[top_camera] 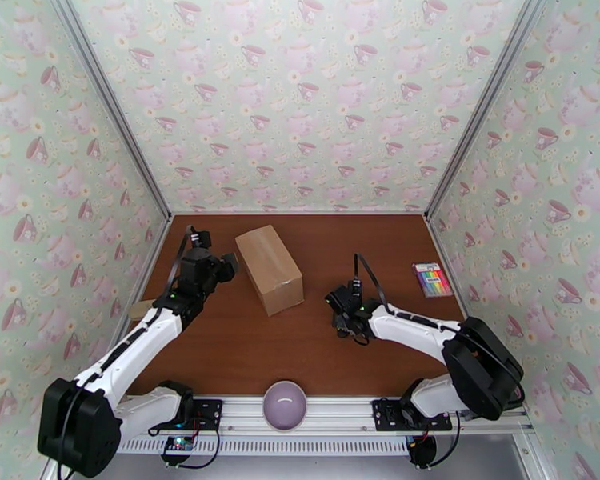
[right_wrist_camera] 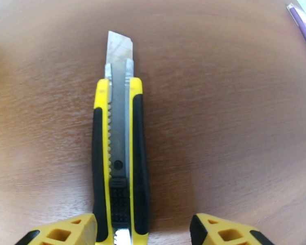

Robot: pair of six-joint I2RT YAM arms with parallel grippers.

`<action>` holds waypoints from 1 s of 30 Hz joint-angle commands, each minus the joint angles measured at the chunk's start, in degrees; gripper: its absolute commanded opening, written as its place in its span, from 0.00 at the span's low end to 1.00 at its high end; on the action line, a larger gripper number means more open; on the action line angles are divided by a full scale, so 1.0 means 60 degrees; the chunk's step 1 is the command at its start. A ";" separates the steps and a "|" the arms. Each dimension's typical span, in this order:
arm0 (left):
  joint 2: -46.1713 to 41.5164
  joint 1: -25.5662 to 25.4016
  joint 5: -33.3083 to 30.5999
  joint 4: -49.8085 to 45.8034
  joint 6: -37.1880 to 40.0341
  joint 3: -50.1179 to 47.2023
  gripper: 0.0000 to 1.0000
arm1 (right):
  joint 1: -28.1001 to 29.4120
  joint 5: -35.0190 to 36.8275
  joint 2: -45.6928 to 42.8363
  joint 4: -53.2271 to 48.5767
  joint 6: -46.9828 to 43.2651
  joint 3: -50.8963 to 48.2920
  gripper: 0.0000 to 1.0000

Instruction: Unpack the express box

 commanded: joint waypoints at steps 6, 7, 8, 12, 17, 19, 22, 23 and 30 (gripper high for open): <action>0.0052 -0.0075 -0.0138 0.0069 -0.0104 0.0264 0.65 | 0.0095 -0.0124 0.0403 0.0212 0.0222 0.0062 0.64; 0.0067 -0.0075 -0.0139 0.0071 -0.0108 0.0275 0.65 | 0.0111 -0.0117 0.0427 0.0196 0.0209 0.0104 0.64; 0.0081 -0.0084 -0.0144 0.0069 -0.0093 0.0291 0.65 | 0.0125 -0.0119 0.0427 0.0189 0.0205 0.0133 0.65; 0.0105 -0.0090 -0.0146 0.0084 -0.0071 0.0304 0.65 | 0.0138 -0.0124 0.0465 0.0124 0.0176 0.0264 0.68; 0.0111 -0.0116 -0.0143 0.0102 -0.0071 0.0331 0.65 | 0.0154 -0.0142 0.0631 0.0098 0.0190 0.0398 0.69; 0.0097 -0.0121 -0.0148 0.0071 -0.0071 0.0342 0.65 | 0.0174 -0.0123 0.0756 0.0072 0.0203 0.0468 0.68; 0.0060 -0.0121 -0.0156 0.0026 -0.0057 0.0346 0.64 | 0.0174 -0.0043 0.0952 -0.0027 0.0260 0.0569 0.62; 0.0039 -0.0119 -0.0179 0.0011 -0.0049 0.0345 0.64 | 0.0162 -0.0053 0.1022 -0.0050 0.0264 0.0594 0.59; -0.0136 -0.0138 -0.0255 -0.0062 -0.0013 0.0365 0.64 | 0.0179 -0.0119 0.1264 -0.0031 0.0351 0.0556 0.51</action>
